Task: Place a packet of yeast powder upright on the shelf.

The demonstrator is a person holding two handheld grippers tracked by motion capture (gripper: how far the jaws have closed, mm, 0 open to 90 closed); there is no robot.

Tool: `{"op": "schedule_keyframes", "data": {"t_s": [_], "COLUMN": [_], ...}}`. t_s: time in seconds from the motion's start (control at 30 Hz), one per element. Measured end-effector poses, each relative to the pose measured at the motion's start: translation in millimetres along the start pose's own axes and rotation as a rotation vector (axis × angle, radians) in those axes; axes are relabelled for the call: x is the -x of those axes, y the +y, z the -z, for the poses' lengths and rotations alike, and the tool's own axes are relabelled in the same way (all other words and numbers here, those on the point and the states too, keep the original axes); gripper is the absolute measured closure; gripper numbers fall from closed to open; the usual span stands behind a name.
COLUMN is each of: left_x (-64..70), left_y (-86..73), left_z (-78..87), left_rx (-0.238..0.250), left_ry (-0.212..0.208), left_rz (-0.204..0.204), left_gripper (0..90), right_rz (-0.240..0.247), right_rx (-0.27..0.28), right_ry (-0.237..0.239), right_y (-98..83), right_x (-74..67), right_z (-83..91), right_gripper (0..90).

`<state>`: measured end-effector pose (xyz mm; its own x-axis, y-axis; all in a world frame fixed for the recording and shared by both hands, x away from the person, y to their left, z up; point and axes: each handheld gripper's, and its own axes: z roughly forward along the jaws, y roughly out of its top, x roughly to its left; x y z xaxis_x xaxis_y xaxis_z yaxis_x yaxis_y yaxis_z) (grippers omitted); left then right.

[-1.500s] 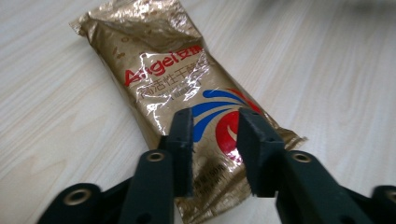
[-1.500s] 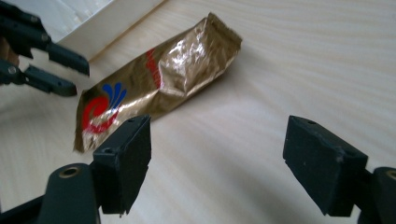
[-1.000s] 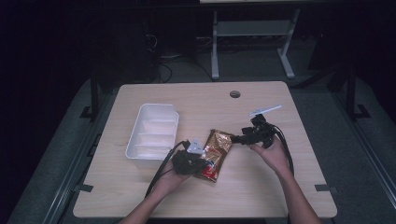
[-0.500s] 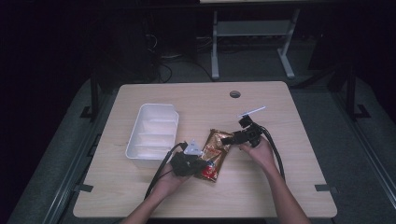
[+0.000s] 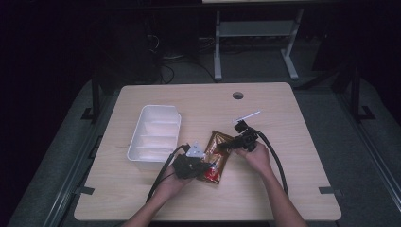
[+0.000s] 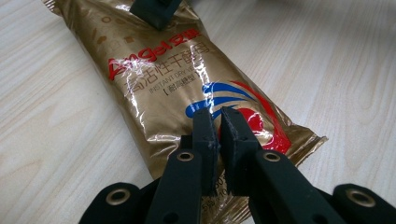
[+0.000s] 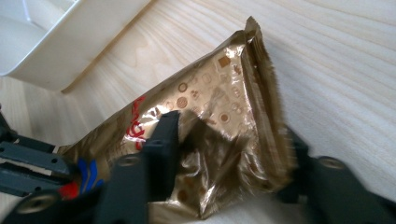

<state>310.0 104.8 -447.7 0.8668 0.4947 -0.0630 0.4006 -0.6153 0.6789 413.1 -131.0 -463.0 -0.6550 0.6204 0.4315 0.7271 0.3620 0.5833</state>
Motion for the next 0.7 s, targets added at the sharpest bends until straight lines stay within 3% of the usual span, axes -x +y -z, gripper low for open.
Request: {"op": "schedule_keyframes", "data": {"t_s": [0.3, 0.4, 0.5, 0.7], "left_x": [-0.7, -0.9, 1.0, 5.4], "left_y": [-2.4, -2.7, -3.4, -9.9], "left_z": [0.8, 2.3, 6.4, 18.9], "left_rx": [0.015, 0.013, 0.018, 0.071], "left_ry": [-0.002, -0.02, -0.027, -0.056], "left_rz": [0.007, 0.018, 0.019, 0.025], "left_gripper": [79.9, 74.8, 70.9, 66.5], "right_rz": [0.015, 0.031, 0.03, 0.049], "right_rx": [0.009, 0.014, 0.039, 0.097], "right_ry": [-0.048, -0.052, -0.027, 0.014], "right_y": [1.4, 3.1, 5.6, 8.6], "right_x": [-2.2, -4.6, -8.0, -16.2], "right_z": [4.0, 5.6, 12.3, 30.7], "right_gripper": [81.9, 86.0, 87.5, 88.7]}}
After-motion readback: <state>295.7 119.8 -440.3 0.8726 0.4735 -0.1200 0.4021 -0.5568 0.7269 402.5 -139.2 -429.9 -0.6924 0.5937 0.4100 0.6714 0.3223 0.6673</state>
